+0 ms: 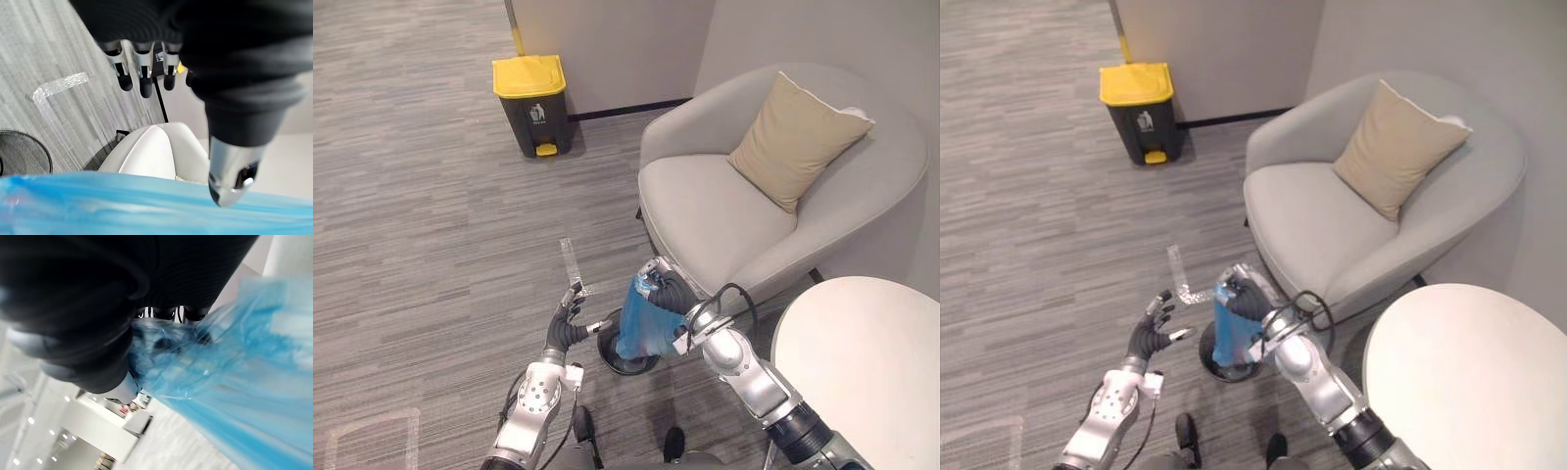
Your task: Gather rubbish on tea table into small bin, then transfer packed bag to large trash can.
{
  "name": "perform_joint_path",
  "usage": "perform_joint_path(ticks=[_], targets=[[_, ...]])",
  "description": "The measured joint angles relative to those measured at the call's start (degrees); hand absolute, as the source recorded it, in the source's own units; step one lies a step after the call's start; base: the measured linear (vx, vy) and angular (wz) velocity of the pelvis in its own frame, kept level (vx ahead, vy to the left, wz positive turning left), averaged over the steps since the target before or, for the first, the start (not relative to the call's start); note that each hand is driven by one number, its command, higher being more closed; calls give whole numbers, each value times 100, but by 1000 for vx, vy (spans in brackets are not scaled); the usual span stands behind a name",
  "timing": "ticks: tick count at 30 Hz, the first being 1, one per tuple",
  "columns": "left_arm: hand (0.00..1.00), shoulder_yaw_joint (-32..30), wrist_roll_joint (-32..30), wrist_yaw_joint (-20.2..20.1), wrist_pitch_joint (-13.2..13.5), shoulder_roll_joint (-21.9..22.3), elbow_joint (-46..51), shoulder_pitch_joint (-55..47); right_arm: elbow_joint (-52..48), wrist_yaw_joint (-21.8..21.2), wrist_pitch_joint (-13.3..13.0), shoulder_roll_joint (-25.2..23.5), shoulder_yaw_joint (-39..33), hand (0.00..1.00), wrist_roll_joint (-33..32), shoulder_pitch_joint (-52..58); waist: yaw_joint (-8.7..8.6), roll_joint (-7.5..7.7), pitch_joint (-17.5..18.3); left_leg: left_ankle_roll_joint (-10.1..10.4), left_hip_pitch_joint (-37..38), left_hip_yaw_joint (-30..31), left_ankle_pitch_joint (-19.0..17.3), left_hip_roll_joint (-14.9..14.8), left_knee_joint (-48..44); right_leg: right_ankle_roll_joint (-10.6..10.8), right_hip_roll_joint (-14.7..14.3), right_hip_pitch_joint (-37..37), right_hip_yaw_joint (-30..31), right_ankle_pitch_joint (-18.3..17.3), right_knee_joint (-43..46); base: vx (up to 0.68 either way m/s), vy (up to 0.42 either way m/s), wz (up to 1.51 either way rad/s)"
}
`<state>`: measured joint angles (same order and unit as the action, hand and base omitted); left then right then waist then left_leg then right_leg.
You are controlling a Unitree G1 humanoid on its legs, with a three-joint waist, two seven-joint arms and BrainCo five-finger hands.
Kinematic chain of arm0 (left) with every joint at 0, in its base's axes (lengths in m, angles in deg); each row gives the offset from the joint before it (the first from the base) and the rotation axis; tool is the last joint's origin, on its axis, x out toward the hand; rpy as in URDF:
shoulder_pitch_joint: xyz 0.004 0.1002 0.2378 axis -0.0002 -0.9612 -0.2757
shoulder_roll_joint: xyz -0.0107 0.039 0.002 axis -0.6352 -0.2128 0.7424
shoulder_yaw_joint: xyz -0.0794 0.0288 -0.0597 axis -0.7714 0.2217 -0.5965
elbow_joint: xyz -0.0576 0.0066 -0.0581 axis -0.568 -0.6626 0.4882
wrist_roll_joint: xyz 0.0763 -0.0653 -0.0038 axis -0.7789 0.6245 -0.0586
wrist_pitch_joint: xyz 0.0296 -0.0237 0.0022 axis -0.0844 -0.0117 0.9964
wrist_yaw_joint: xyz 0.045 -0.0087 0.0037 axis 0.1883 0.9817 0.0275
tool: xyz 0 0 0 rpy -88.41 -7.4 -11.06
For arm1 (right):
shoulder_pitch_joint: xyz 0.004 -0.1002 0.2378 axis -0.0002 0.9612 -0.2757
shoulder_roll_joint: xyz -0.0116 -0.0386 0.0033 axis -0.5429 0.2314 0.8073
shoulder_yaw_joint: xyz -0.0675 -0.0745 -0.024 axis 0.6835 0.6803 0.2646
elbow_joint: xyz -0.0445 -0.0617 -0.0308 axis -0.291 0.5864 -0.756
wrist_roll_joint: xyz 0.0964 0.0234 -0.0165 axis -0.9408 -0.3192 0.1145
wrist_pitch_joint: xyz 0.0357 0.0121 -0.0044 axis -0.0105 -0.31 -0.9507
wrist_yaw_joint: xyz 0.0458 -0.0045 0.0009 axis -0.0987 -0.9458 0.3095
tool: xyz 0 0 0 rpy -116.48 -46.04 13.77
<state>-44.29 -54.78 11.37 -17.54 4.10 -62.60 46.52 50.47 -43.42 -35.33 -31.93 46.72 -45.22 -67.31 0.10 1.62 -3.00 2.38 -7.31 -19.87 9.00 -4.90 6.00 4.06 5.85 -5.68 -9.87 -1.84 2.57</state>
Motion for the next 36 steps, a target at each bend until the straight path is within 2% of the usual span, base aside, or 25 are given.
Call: perform_joint_path(ticks=[1, 8, 13, 18, 26, 27, 36], targets=[[0, 84, -7, -25, 58, -16, 0, 96, -122, -17, -109, 40, -2, 100, -131, -2, -19, 0, 7, 0, 81, -2, 0, 12, 1, 2, 2, 64, 23, 5, 6, -1, 11, -10], [0, 318, -10, -256, 90, -22, 157, 282, -528, -121, -249, 18, 13, 100, -439, -163, -65, -3, 124, 12, 141, -12, -10, 19, 36, -10, 9, 60, 133, -22, -15, -23, 23, -7], [0, 536, -52, -415, 83, -20, 166, 282, -528, -149, -252, -208, 116, 100, -616, -413, -76, 10, 240, 19, 137, -75, -16, 28, 35, -4, 10, 53, 218, 45, -96, 21, 14, -6], [0, 661, -349, -495, 75, 23, 92, 347, -529, -223, -252, -470, 308, 100, -895, -688, -79, 17, 330, 13, 125, -162, -12, 30, 34, 23, 8, -18, 326, 126, -105, 44, 9, -11], [0, 878, -729, -267, 64, 198, -515, 754, -530, -237, -244, -619, 649, 100, -1316, -1028, -100, 67, 375, 13, 127, -161, -12, 16, 35, 28, 1, -20, 411, 219, -197, 22, 4, -5], [100, 877, -797, -186, 54, 222, -621, 798, -530, -235, -239, -619, 689, 100, -1353, -1082, -103, 72, 378, 13, 128, -162, -11, 13, 35, 30, 1, -22, 419, 228, -197, 13, 6, -4], [100, 1033, -1019, 159, -67, 444, -984, 971, -529, -204, -239, -1029, 818, 100, -1544, -1284, -114, 115, 409, 17, 136, -167, -12, -20, 36, 19, 0, -34, 454, 262, -198, 3, 1, -1]])
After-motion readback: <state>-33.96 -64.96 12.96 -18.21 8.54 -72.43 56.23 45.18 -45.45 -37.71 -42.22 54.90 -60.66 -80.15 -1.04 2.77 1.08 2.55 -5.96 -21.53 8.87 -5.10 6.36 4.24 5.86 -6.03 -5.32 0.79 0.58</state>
